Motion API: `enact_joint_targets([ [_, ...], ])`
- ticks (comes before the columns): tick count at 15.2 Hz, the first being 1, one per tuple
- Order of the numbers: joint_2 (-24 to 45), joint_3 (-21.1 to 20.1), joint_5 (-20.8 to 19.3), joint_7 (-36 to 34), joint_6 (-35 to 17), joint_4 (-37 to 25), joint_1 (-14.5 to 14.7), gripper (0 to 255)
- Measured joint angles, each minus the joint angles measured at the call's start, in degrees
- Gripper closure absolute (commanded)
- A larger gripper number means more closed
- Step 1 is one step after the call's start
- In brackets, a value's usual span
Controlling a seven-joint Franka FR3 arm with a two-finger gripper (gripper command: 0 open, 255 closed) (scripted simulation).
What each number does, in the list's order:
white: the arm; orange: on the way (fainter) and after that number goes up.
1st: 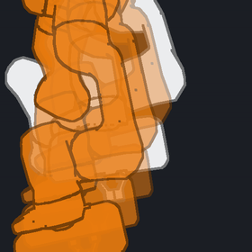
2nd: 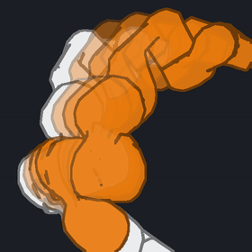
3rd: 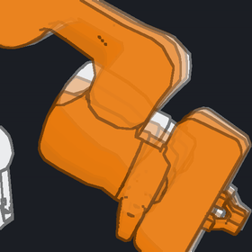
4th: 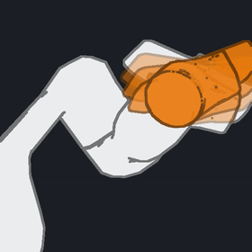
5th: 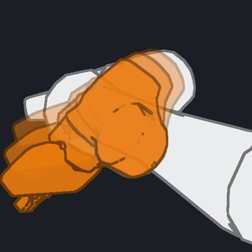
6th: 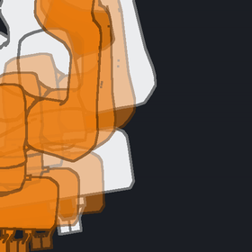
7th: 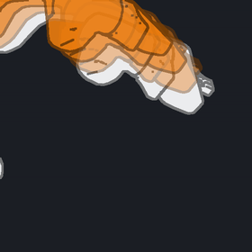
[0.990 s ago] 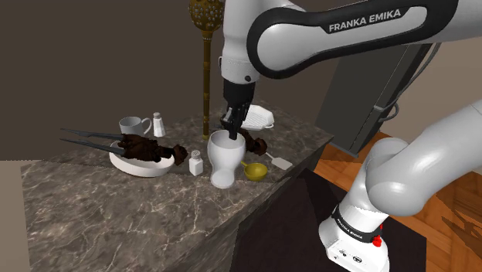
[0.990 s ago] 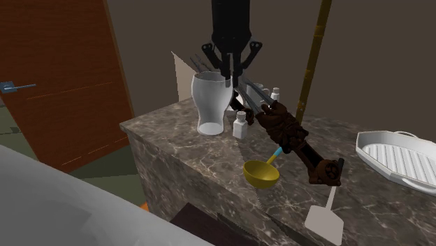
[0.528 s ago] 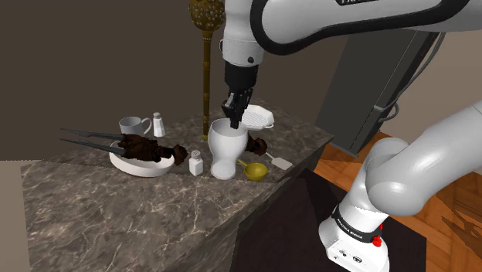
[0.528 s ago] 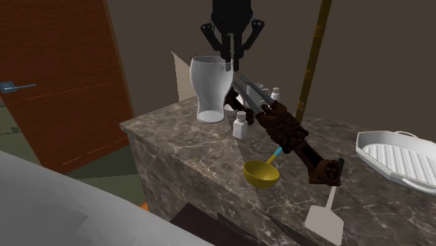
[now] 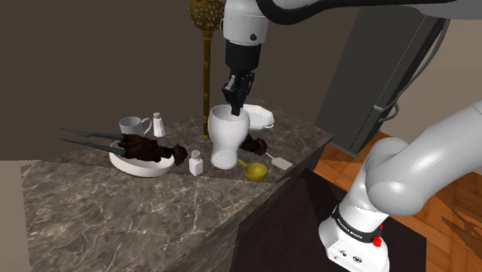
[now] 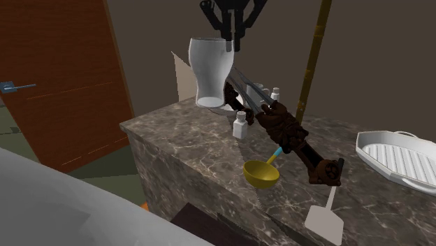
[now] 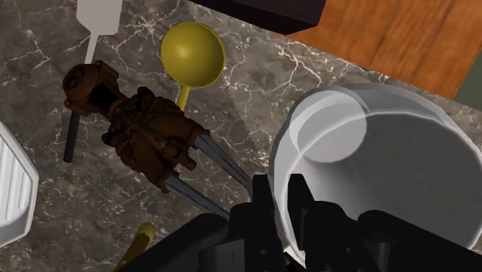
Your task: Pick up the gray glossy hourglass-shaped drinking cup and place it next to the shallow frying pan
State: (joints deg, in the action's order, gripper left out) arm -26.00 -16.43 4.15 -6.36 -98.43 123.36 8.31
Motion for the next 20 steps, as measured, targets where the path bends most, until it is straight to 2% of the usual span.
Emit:
enact_joint_targets([
  [5, -0.64, 1.54, -0.53, 1.76, 2.70, -2.05, -0.59, 255],
  [14, -4.28, 11.12, -4.32, 13.97, 2.34, 2.01, -4.48, 255],
  [20, -2.07, 17.54, -7.37, 22.24, 1.81, -0.01, -7.42, 255],
])
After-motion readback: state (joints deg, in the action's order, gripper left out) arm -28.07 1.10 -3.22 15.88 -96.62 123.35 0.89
